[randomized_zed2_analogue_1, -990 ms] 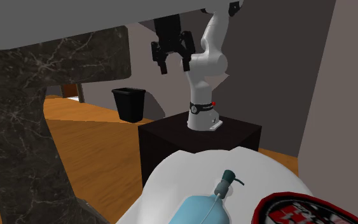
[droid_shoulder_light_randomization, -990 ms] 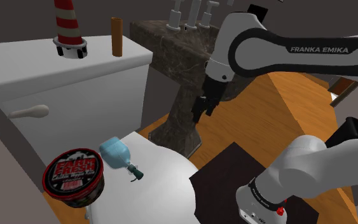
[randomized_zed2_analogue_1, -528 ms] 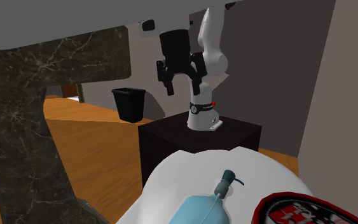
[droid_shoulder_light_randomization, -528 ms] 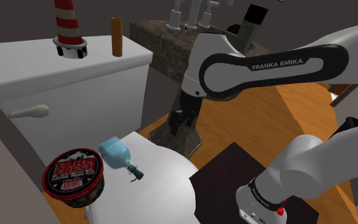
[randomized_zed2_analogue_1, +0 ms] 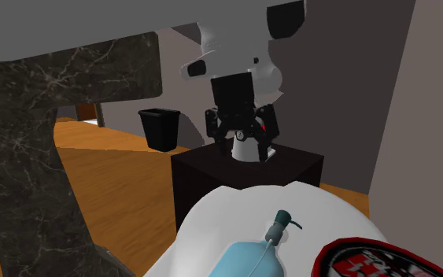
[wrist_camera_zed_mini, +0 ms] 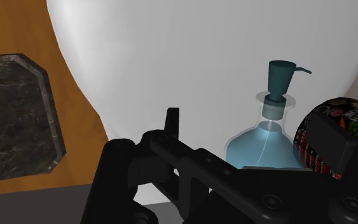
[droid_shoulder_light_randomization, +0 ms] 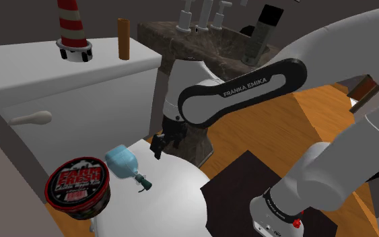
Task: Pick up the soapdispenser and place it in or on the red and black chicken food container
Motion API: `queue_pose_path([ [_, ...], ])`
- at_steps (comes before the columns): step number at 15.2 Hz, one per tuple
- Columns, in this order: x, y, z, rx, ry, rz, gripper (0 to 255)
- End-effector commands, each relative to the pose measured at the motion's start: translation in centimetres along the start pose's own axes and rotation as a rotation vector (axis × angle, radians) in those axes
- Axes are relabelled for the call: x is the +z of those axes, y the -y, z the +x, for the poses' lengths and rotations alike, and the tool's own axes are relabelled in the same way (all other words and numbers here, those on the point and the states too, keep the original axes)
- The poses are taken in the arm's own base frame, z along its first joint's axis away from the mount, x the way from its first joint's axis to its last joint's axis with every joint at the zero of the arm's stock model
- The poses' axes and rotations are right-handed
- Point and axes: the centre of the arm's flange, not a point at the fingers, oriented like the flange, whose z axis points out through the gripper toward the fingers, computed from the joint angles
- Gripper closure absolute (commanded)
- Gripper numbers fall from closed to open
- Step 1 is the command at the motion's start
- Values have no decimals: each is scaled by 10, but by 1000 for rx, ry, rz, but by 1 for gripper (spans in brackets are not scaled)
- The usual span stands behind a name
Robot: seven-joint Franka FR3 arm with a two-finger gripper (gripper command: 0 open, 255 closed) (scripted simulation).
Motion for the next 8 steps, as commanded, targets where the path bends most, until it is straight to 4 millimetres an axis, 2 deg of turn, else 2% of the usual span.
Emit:
queue_pose_path([
  [1,19,14,14,-2,0,4,0],
  [8,82,66,56,-11,1,13,0],
])
